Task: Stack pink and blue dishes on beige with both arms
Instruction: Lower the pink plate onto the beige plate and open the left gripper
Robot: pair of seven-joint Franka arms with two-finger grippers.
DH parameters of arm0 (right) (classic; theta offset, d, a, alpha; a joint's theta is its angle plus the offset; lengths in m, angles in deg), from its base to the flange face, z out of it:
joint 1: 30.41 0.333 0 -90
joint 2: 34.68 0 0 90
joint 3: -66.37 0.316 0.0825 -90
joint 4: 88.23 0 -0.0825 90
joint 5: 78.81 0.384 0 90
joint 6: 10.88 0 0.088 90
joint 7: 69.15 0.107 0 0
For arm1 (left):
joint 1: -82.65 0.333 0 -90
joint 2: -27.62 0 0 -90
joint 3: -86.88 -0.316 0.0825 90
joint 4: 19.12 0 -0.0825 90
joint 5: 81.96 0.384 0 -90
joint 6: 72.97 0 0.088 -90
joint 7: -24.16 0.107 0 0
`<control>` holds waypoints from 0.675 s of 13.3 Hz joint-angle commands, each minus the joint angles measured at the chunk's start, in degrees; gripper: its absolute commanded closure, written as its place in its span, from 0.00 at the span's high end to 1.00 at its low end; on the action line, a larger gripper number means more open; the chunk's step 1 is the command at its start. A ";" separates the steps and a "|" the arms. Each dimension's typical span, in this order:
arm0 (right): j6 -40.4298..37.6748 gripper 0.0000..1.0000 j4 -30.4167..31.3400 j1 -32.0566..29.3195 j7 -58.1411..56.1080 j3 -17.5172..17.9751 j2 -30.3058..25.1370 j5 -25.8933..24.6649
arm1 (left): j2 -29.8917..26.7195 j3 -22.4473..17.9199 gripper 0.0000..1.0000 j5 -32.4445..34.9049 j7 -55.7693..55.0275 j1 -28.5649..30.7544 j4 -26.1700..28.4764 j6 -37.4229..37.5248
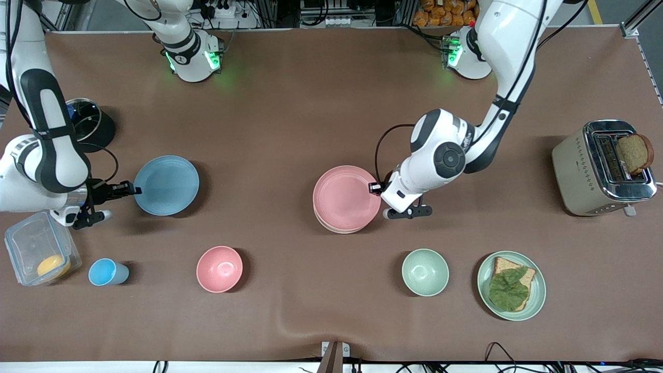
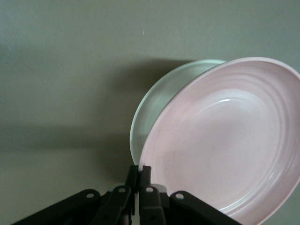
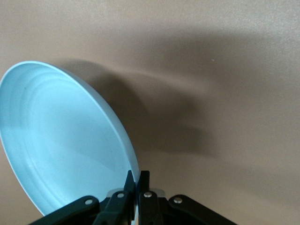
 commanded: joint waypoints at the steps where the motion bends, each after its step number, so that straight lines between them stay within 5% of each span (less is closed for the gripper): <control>1: -1.16 0.00 -1.15 -0.53 -0.12 0.43 0.44 0.64 | 0.62 -0.64 0.00 -0.63 0.03 -1.23 1.56 -2.00; 9: -1.25 0.00 -2.03 -0.09 1.02 0.43 0.44 0.64 | 3.97 -0.56 0.00 0.34 0.03 -1.14 0.69 -4.55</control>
